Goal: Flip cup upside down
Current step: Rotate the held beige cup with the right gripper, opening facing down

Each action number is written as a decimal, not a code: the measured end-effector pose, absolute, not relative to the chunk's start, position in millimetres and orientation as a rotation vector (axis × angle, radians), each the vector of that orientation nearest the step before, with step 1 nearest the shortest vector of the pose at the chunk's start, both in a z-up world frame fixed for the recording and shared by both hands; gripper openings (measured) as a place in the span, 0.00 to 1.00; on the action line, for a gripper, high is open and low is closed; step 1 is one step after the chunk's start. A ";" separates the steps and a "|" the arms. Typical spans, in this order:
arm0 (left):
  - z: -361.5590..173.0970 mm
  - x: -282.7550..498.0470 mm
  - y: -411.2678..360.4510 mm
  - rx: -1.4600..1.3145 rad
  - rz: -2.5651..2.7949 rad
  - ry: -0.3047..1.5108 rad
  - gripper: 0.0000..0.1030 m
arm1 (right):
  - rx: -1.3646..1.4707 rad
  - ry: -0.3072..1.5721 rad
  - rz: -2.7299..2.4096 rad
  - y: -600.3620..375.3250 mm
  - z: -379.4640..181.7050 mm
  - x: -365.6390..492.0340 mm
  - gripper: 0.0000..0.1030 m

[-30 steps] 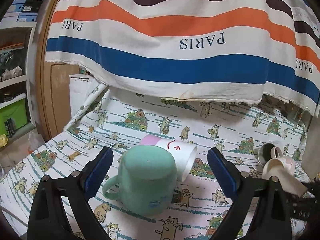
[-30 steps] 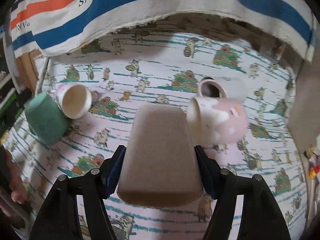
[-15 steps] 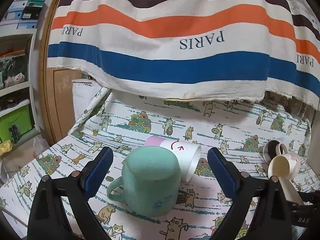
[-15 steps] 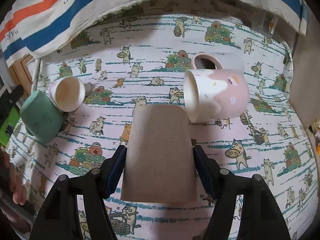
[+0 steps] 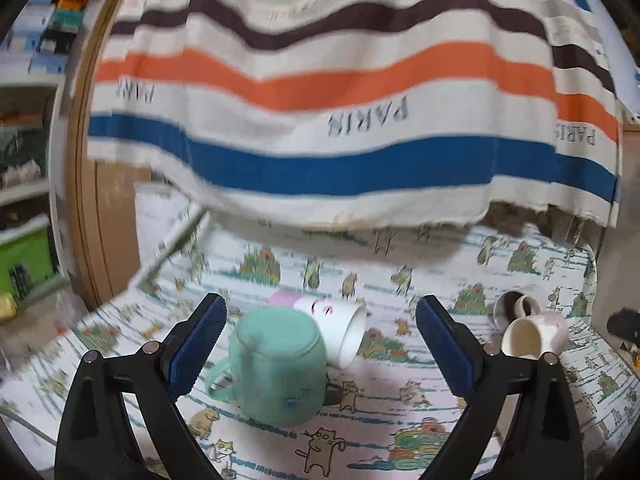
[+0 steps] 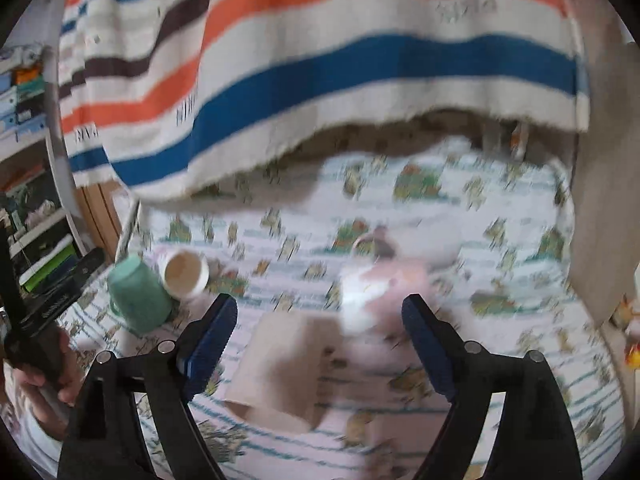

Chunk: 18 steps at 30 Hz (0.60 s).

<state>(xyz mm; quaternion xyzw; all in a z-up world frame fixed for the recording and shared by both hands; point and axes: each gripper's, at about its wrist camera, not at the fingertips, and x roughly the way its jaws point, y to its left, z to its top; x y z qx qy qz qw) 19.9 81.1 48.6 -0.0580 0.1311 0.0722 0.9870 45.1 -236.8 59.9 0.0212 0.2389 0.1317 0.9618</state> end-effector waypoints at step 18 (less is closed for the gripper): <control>72.1 70.0 -53.8 -0.080 -0.024 0.564 1.00 | 0.073 0.232 0.097 -312.6 54.5 61.3 0.85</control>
